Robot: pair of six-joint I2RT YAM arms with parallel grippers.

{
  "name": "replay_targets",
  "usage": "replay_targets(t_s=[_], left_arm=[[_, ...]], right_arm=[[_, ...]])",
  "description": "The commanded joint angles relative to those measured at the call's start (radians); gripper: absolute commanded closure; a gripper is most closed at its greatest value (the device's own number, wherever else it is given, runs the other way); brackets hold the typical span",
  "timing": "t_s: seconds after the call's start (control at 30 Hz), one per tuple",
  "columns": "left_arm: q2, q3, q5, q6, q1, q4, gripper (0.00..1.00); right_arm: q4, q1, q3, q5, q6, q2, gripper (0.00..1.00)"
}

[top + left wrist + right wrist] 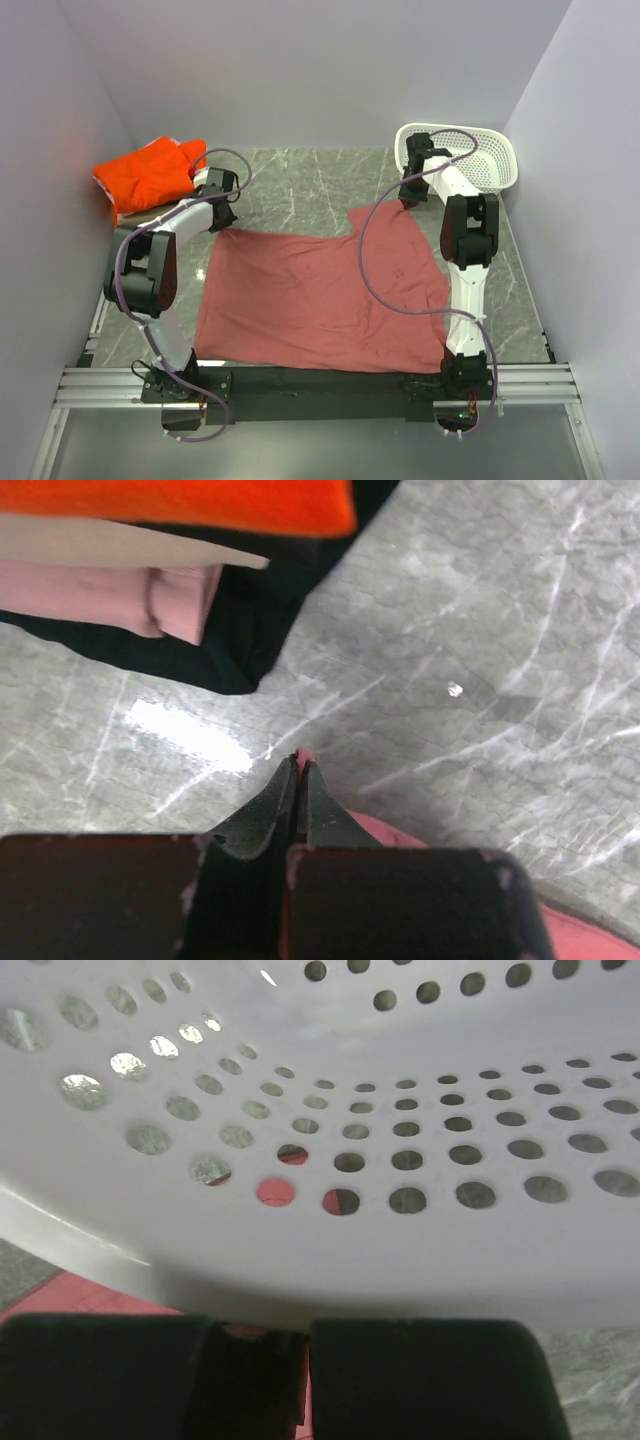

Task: Fold and stack the t-shirts
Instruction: Fold the tshirt

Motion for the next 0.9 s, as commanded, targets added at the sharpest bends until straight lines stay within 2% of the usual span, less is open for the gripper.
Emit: replay_targets(t_s=[0.0, 0.2, 0.4, 0.87], left_arm=[[-0.063, 0.019, -0.024, 0.018, 0.020, 0.000, 0.99], [-0.077, 0.012, -0.036, 0.016, 0.032, -0.008, 0.99], [-0.111, -0.007, -0.016, 0.007, 0.032, 0.003, 0.99], [-0.164, -0.097, 0.014, -0.019, 0.031, 0.037, 0.99]], right_arm=[[0.145, -0.009, -0.065, -0.049, 0.020, -0.038, 1.00], [0.165, -0.004, -0.096, -0.066, 0.029, -0.137, 1.00], [0.207, -0.004, -0.205, -0.069, 0.023, -0.275, 1.00], [0.303, 0.027, -0.580, -0.066, 0.023, -0.512, 1.00]])
